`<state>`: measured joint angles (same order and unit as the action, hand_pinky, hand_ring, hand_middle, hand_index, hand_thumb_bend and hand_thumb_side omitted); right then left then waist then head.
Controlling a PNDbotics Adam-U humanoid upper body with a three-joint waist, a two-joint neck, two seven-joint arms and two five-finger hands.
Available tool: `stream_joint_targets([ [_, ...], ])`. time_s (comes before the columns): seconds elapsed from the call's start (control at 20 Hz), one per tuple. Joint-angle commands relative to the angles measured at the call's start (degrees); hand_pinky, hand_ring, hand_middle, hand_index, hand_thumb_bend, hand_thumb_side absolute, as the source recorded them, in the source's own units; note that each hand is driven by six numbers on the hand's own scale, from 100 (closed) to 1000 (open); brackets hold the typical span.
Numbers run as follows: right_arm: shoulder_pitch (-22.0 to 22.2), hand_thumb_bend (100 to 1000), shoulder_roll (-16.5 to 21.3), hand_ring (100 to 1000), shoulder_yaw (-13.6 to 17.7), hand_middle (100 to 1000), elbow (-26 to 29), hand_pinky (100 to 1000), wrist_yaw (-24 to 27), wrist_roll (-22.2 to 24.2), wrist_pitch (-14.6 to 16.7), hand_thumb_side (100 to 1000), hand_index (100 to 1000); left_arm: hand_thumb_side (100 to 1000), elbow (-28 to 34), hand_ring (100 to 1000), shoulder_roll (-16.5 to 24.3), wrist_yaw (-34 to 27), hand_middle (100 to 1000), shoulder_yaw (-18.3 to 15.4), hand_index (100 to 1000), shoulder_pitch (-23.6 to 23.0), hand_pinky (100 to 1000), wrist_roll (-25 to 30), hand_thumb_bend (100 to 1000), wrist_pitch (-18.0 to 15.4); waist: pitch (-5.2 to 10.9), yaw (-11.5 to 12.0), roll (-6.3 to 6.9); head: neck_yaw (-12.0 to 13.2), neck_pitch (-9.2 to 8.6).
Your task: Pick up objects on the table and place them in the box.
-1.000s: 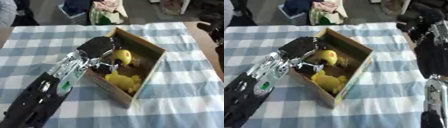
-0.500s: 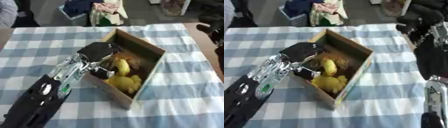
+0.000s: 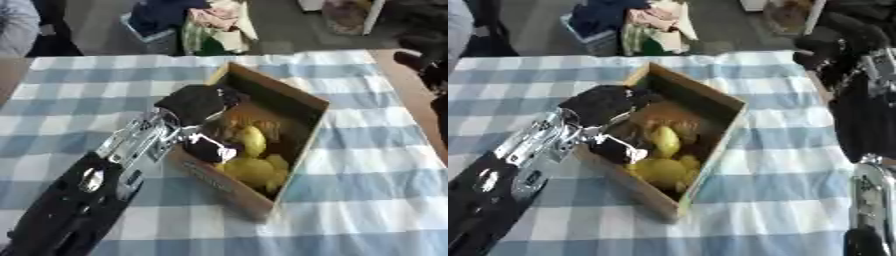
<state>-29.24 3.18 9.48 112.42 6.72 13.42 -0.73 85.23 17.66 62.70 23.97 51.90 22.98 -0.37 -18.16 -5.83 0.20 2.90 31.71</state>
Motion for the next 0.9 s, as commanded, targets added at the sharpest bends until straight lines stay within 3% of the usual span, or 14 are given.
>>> stream_joint_targets([
  [0.05,-0.6,100,0.1,806,0.0,455,1.5,825,0.3,-0.7,0.1,729,834,491,4.3,835,1.2,-1.4,800,-2.0,938,0.9,661,-3.1,167,1.9,1.62,0.2,-0.18,0.0,-0.11],
  [0.25,-0.5,100,0.0,805,0.2,456,1.8,823,0.2,-1.4,0.5,717,833,420,10.4,798,2.9,-5.0,756,-4.7,906,0.5,621,-8.7,100,6.6,2.29,0.7,-0.34,-0.5,0.23],
  [0.6,0.2,100,0.0,805,0.4,457,2.0,821,-0.2,-2.2,0.4,710,832,401,19.5,768,8.0,-14.7,718,-9.2,877,-1.4,587,-13.1,100,11.9,3.58,2.0,-0.36,-3.1,1.68],
  [0.7,0.4,100,-0.1,804,0.4,458,2.1,821,-0.3,-2.4,0.3,707,832,447,22.7,750,9.4,-18.7,695,-10.5,863,-2.4,566,-13.8,100,12.7,3.89,2.5,-0.38,-4.2,2.22],
  [0.75,0.4,100,-0.1,804,0.4,459,2.2,820,-0.3,-2.4,0.4,704,831,547,24.4,721,9.9,-21.5,660,-11.2,843,-3.0,530,-14.3,100,13.2,4.04,2.8,-0.40,-4.7,2.45],
  [0.9,0.6,100,-0.2,804,0.6,460,2.2,818,-0.4,-2.8,0.7,700,831,602,28.6,680,11.9,-33.1,617,-13.8,809,-5.5,492,-17.5,100,14.9,4.52,3.5,-0.41,-6.0,3.12],
])
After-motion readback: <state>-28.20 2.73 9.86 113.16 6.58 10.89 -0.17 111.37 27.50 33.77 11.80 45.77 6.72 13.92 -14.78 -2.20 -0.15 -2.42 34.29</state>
